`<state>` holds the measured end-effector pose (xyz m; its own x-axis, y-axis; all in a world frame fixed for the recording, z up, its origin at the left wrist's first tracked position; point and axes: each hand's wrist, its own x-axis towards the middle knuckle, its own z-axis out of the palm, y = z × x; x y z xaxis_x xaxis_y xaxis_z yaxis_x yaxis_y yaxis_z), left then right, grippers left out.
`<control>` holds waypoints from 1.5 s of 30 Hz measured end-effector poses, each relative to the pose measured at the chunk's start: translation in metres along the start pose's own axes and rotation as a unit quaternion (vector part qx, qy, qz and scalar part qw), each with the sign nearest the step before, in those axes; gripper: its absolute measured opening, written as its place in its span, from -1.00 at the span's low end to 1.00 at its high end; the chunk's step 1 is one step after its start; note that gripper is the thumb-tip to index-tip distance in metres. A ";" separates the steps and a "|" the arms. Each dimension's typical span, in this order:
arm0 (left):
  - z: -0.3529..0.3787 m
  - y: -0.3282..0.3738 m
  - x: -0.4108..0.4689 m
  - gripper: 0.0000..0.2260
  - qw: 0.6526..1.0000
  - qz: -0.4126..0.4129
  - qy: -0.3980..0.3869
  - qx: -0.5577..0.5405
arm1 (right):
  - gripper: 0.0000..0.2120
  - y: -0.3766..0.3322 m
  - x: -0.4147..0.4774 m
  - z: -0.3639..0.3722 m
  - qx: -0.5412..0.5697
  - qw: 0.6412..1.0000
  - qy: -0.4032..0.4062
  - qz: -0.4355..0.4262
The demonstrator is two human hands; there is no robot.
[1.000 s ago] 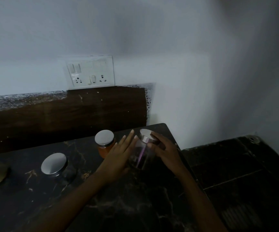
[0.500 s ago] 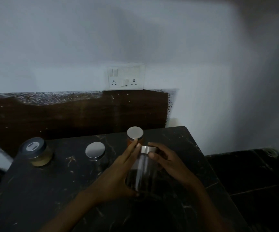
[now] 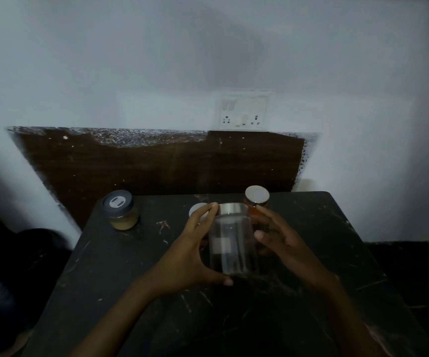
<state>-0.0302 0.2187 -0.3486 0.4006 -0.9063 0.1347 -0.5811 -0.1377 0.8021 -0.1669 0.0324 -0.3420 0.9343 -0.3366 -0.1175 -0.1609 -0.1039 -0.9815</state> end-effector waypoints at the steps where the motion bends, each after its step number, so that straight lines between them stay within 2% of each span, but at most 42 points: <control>1: -0.004 0.000 -0.004 0.08 1.000 -0.002 0.004 -0.007 | -0.45 -0.001 0.000 0.003 -0.015 1.000 -0.004 -0.007; 4: -0.009 -0.001 -0.008 0.10 0.999 -0.002 0.012 -0.033 | -0.41 -0.007 -0.003 0.006 -0.039 0.999 -0.023 -0.019; 10: -0.014 0.000 -0.016 0.08 0.997 -0.006 -0.005 -0.073 | 0.02 -0.017 -0.009 0.006 -0.083 0.984 -0.158 -0.006; 14: -0.017 0.000 -0.021 0.07 0.990 -0.020 -0.042 -0.134 | 0.18 -0.019 -0.009 0.010 -0.116 0.976 -0.182 0.005; 18: -0.019 0.002 -0.028 0.10 0.978 -0.041 -0.081 -0.188 | 0.15 -0.019 -0.006 0.011 -0.119 0.978 -0.174 -0.002; 23: -0.006 0.012 -0.028 0.16 0.999 0.008 -0.051 -0.008 | 0.15 -0.017 0.000 0.018 -0.170 0.970 -0.174 -0.026; 28: 0.003 0.011 -0.021 0.11 0.997 -0.003 -0.046 0.069 | 0.17 -0.014 0.003 0.023 -0.201 0.964 -0.171 -0.035; 32: 0.000 0.006 -0.020 0.05 0.998 -0.014 0.004 0.057 | 0.20 -0.013 0.000 0.021 -0.193 0.966 -0.169 -0.039; 37: 0.002 0.008 -0.026 0.04 0.999 0.013 0.031 -0.005 | 0.22 -0.017 -0.006 0.011 -0.156 0.971 -0.182 -0.004; 41: 0.008 0.008 -0.026 0.09 0.999 0.008 0.005 -0.031 | 0.15 -0.021 -0.006 0.008 -0.171 0.971 -0.169 -0.010; 45: 0.012 0.014 -0.023 0.14 1.000 -0.004 -0.025 -0.012 | 0.18 -0.019 -0.005 0.009 -0.210 0.962 -0.173 -0.028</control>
<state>-0.0560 0.2325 -0.3478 0.3697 -0.9238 0.1000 -0.5606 -0.1359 0.8169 -0.1659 0.0443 -0.3240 0.9834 0.0046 -0.1815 -0.1543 -0.5053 -0.8490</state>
